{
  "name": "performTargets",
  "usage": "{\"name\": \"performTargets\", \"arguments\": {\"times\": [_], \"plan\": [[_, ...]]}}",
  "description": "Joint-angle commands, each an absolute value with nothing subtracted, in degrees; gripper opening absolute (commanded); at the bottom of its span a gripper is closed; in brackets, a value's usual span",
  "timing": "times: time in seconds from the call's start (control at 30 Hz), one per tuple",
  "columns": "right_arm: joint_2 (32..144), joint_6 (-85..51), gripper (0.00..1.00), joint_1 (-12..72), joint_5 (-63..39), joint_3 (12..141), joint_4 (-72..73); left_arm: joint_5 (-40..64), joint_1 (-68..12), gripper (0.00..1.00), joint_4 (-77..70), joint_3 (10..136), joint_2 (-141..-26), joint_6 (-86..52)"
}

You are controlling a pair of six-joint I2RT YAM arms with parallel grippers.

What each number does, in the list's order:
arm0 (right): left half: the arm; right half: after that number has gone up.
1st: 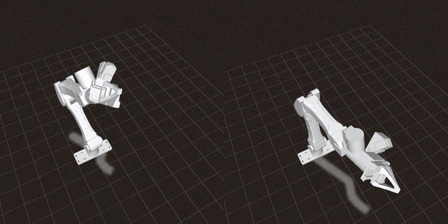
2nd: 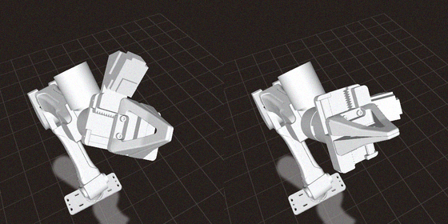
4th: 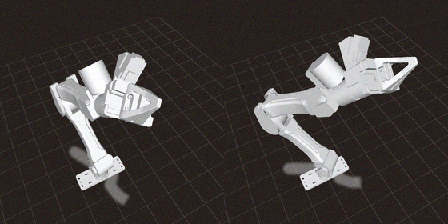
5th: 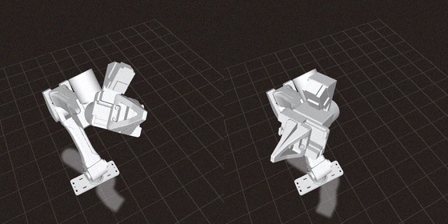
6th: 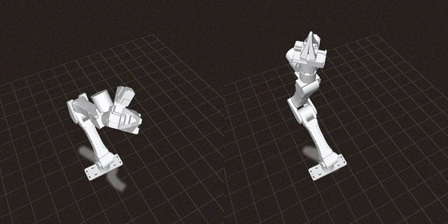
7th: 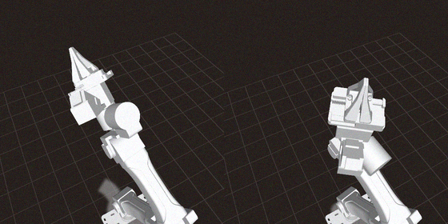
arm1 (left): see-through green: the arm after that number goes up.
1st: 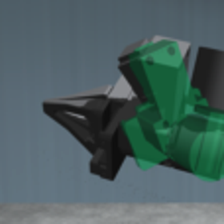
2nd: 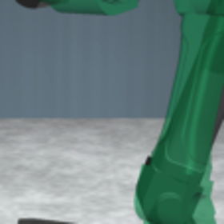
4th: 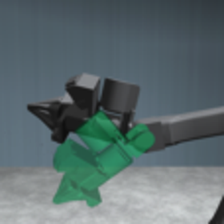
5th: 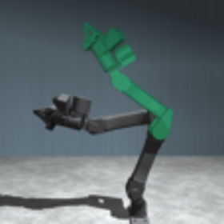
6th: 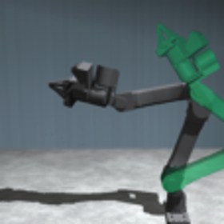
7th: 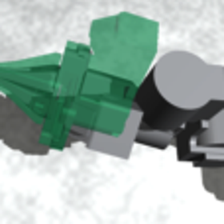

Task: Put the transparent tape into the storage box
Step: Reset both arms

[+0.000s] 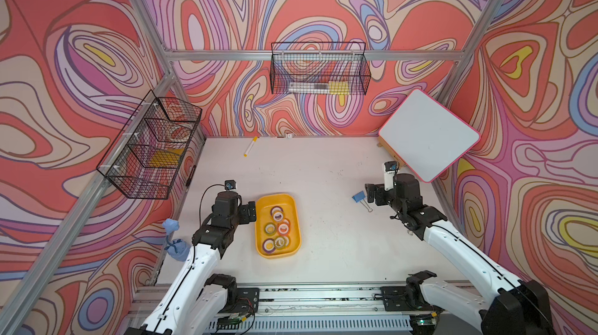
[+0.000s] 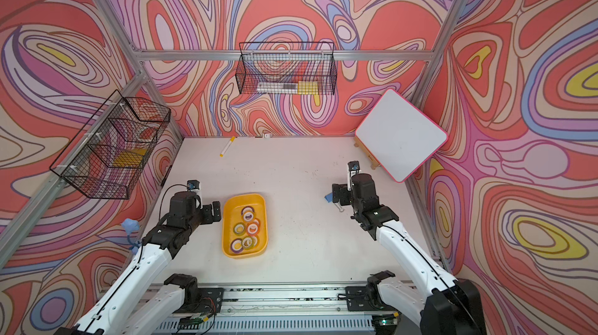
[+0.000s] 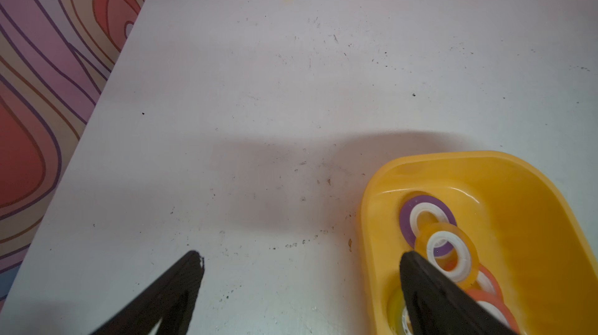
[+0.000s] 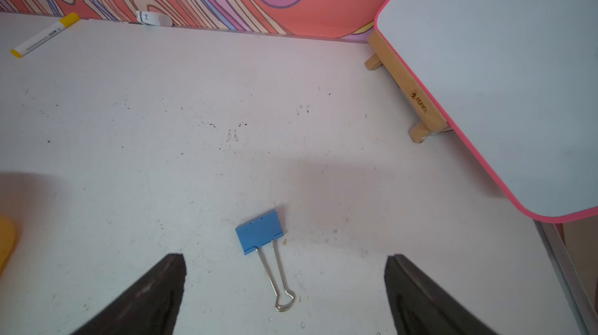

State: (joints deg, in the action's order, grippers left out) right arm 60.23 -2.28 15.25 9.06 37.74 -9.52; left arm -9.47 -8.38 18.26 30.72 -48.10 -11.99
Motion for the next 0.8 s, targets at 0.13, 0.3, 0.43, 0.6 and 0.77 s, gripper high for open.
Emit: {"name": "performTargets", "arguments": {"times": [0.13, 0.3, 0.43, 0.6, 0.77], "plan": [[63.8, 5.7, 0.98, 6.6, 5.7, 27.4, 14.2, -17.1, -6.5, 0.95, -6.7, 19.5, -51.1, -12.2], [70.6, 0.9, 0.98, 0.8, -2.4, 23.0, 28.0, -20.3, -6.3, 0.91, -16.7, 16.3, -56.8, -13.2], [77.5, -0.2, 0.98, 0.3, -3.2, 22.3, 38.7, -19.8, -6.3, 0.89, -22.5, 17.4, -62.3, -9.3], [86.8, -1.7, 0.98, -0.8, -3.1, 25.1, 47.5, -19.2, -6.3, 0.91, -30.7, 18.9, -69.0, -4.5], [93.7, -1.2, 0.98, -1.5, -3.1, 28.6, 48.5, -16.4, -6.3, 0.94, -39.3, 19.6, -74.6, 0.4]]}}
